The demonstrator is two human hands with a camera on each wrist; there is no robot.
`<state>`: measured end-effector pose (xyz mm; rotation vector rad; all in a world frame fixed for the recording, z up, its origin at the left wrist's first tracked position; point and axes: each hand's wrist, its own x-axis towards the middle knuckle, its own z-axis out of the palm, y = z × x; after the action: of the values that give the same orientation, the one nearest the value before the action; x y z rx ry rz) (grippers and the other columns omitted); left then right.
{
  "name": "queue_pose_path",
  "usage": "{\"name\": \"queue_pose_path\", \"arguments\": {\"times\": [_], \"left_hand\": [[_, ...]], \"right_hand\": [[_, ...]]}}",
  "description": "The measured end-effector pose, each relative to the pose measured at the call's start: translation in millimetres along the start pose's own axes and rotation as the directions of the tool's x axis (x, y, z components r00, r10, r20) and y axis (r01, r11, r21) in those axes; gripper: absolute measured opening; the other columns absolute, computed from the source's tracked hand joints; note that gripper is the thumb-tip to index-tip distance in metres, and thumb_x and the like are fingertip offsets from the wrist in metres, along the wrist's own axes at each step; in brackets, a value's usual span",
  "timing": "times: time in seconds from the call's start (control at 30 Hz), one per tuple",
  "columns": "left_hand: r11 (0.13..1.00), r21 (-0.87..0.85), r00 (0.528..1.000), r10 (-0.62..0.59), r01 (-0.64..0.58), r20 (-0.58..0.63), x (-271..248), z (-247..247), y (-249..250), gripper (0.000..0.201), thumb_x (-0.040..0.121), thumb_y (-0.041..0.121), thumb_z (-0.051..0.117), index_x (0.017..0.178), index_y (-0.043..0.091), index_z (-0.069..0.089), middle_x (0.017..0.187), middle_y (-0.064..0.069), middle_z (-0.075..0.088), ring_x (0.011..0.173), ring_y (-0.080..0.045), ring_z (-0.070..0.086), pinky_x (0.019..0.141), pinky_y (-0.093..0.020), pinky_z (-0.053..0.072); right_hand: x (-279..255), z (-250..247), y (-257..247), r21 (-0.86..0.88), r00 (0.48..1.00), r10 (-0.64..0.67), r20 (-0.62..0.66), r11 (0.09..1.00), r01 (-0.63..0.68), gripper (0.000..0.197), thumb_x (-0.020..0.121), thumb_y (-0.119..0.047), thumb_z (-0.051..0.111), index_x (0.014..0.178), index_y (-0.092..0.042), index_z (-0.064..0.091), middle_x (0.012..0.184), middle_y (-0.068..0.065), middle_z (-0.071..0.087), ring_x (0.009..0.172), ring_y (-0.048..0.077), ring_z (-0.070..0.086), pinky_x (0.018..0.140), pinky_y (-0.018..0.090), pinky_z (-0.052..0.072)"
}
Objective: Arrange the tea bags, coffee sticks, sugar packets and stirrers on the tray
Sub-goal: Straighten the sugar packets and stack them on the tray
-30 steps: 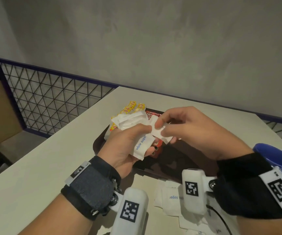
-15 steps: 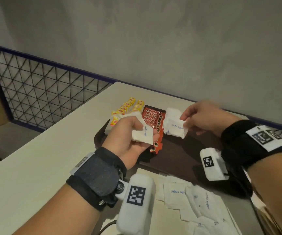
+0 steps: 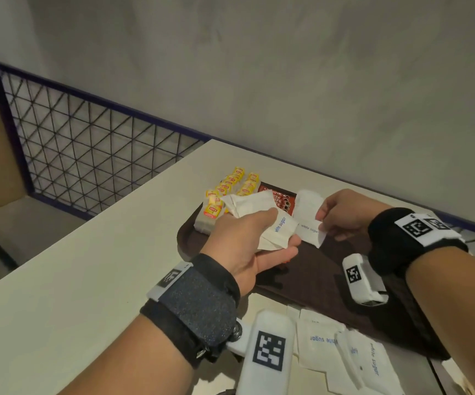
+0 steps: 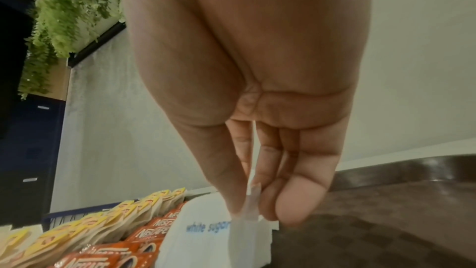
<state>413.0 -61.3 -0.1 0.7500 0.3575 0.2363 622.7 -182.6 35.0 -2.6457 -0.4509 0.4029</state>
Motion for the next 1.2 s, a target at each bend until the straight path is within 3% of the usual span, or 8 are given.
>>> {"name": "queue_pose_path", "arguments": {"times": [0.17,0.33,0.5,0.63,0.73,0.9,1.03,1.2], "left_hand": [[0.998,0.061,0.999,0.031,-0.031,0.013,-1.0,0.1,-1.5,0.029,0.096,0.019,0.069,0.125,0.021,0.063,0.103,-0.012,0.079,0.086,-0.030,0.078,0.047,-0.025,0.055],[0.986,0.138,0.996,0.094,-0.091,-0.011,0.0,0.5,-4.3,0.032,0.093,0.021,0.072,0.124,0.024,0.064,0.102,-0.008,0.079,0.085,-0.025,0.078,0.044,-0.022,0.050],[0.980,0.155,0.989,0.137,-0.127,-0.055,1.3,1.2,-6.9,0.032,0.089,0.022,0.077,0.120,0.026,0.066,0.099,-0.004,0.080,0.083,-0.021,0.078,0.045,-0.021,0.049],[0.977,0.152,0.984,0.160,-0.147,-0.083,-1.2,3.3,-7.0,0.034,0.085,0.027,0.081,0.118,0.027,0.069,0.099,-0.001,0.080,0.087,-0.018,0.076,0.047,-0.022,0.050],[0.984,0.107,0.984,0.153,-0.144,-0.086,-4.7,4.7,-5.3,0.032,0.086,0.031,0.080,0.116,0.028,0.069,0.099,0.000,0.080,0.089,-0.017,0.076,0.051,-0.024,0.053],[0.982,0.078,0.980,0.179,-0.172,-0.085,-4.1,4.5,-3.5,0.024,0.092,0.025,0.075,0.114,0.027,0.066,0.097,-0.003,0.080,0.084,-0.021,0.078,0.063,-0.032,0.061],[0.992,0.026,0.992,0.124,-0.123,-0.029,-7.3,9.3,-2.6,0.032,0.087,0.032,0.079,0.116,0.023,0.070,0.109,-0.005,0.077,0.094,-0.022,0.077,0.068,-0.035,0.062],[0.998,0.008,0.994,0.069,-0.070,0.087,-13.4,11.1,1.3,0.028,0.093,0.028,0.071,0.115,0.011,0.074,0.116,-0.012,0.074,0.096,-0.022,0.075,0.074,-0.033,0.061]], "right_hand": [[-5.0,1.9,-0.4,-0.005,1.000,-0.012,-0.021,1.000,0.012,0.013,0.089,0.004,0.069,0.100,-0.004,0.067,0.091,0.018,0.071,0.069,0.021,0.067,0.067,0.032,0.060],[-23.6,-6.6,-11.6,0.013,0.985,-0.132,-0.108,0.991,0.134,0.016,0.092,-0.019,0.074,0.103,-0.017,0.064,0.090,0.010,0.070,0.073,0.019,0.066,0.061,0.030,0.057],[-64.9,-17.3,-31.8,0.391,0.907,-0.354,0.228,0.887,0.248,0.015,0.092,-0.019,0.072,0.102,-0.008,0.074,0.098,0.017,0.072,0.072,0.020,0.063,0.074,0.039,0.051],[-87.6,-16.0,-37.9,0.384,0.825,-0.429,0.369,0.878,0.285,0.025,0.089,-0.017,0.075,0.103,0.003,0.069,0.089,0.013,0.071,0.072,0.019,0.060,0.066,0.032,0.047],[-96.6,-13.4,-38.0,0.357,0.838,-0.432,0.333,0.880,0.312,0.010,0.091,-0.008,0.072,0.084,-0.007,0.064,0.084,0.015,0.067,0.067,0.017,0.059,0.058,0.028,0.045],[-102.0,-13.7,-39.5,0.365,0.924,-0.379,0.051,0.868,0.336,0.037,0.091,-0.008,0.062,0.055,-0.017,0.058,0.067,0.010,0.057,0.059,0.019,0.048,0.052,0.030,0.040],[-118.7,-4.7,-48.3,0.265,0.888,-0.453,0.073,0.868,0.421,0.026,0.091,-0.009,0.065,0.066,-0.007,0.058,0.057,0.003,0.055,0.055,0.015,0.047,0.055,0.032,0.041],[-125.9,1.7,-55.9,0.265,0.835,-0.526,0.162,0.838,0.476,0.017,0.089,-0.012,0.067,0.096,0.004,0.069,0.081,0.010,0.059,0.068,0.015,0.052,0.060,0.031,0.043]]}}
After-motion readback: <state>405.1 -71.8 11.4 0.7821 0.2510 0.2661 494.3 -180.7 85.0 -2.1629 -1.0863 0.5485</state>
